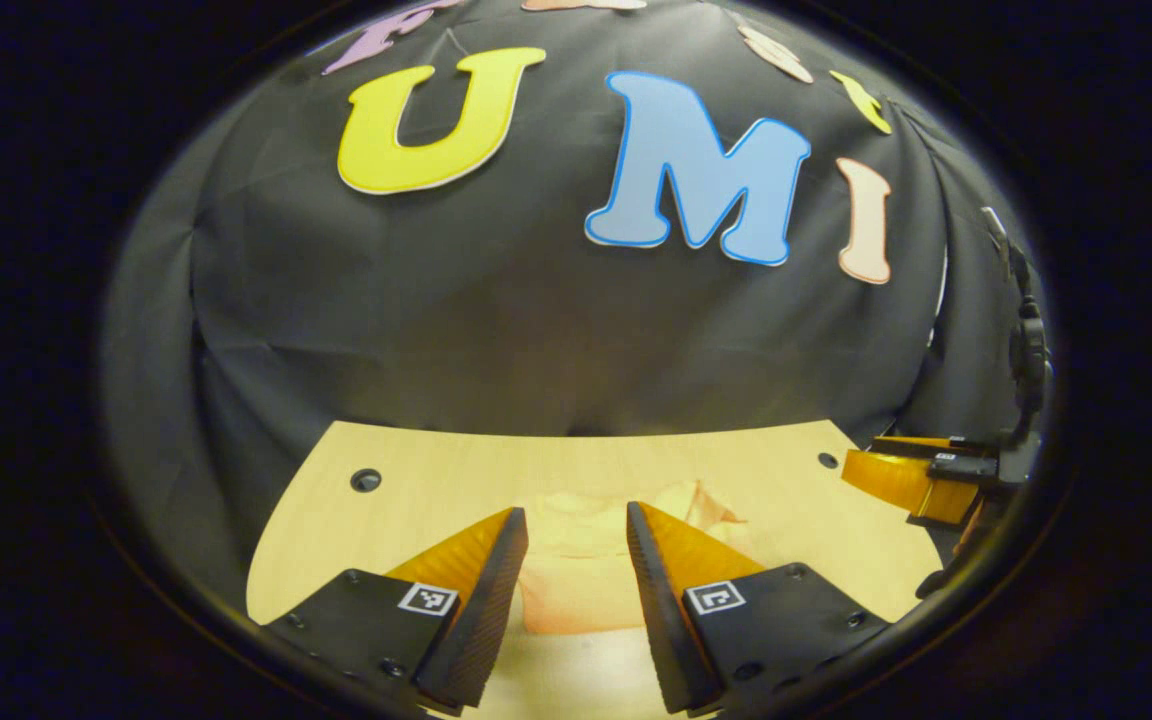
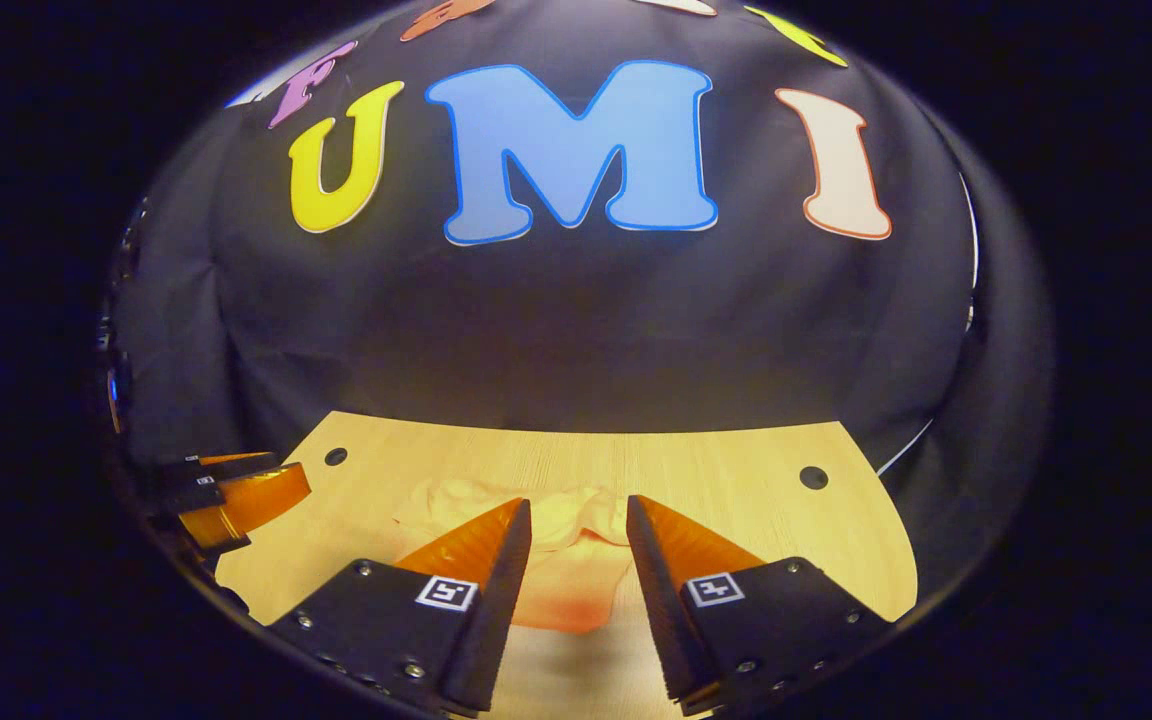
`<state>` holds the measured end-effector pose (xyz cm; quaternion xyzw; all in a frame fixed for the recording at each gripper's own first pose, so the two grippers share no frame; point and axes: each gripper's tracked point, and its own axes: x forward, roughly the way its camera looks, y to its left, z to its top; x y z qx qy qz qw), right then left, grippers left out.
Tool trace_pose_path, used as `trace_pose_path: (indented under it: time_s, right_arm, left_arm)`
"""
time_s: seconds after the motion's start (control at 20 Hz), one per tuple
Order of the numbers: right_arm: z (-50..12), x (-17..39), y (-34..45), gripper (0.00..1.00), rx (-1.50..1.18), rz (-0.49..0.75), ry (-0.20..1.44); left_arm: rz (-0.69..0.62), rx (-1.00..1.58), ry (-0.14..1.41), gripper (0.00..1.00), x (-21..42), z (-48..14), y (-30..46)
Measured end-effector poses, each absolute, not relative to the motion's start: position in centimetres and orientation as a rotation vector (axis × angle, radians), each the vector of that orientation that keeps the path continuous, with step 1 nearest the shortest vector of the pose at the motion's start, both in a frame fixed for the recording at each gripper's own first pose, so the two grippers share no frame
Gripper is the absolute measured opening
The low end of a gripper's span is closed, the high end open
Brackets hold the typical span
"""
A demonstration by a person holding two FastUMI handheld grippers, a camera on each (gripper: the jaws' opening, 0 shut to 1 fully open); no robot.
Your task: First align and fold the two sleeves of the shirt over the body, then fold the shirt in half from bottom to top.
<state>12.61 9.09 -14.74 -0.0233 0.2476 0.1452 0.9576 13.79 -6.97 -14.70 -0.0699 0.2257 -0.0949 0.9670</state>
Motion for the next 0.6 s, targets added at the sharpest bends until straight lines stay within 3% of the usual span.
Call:
trace_pose_path:
  time_s: [0.05, 0.3, 0.6]
  right_arm:
    - [-13.9, 10.6, 9.0, 0.61, -0.053, 0.294, 0.486]
    - [-10.7, 1.8, 7.3, 0.61, -0.031, 0.268, 0.413]
    - [-8.5, -1.4, 3.1, 0.61, -0.002, 0.162, 0.342]
  left_arm:
    - [-0.189, -0.146, 0.447, 0.71, 12.4, -13.9, -6.7]
    - [-0.194, -0.09, 0.372, 0.65, 4.5, -10.6, -4.3]
    - [-0.298, -0.013, 0.329, 0.68, 1.1, -9.1, -7.1]
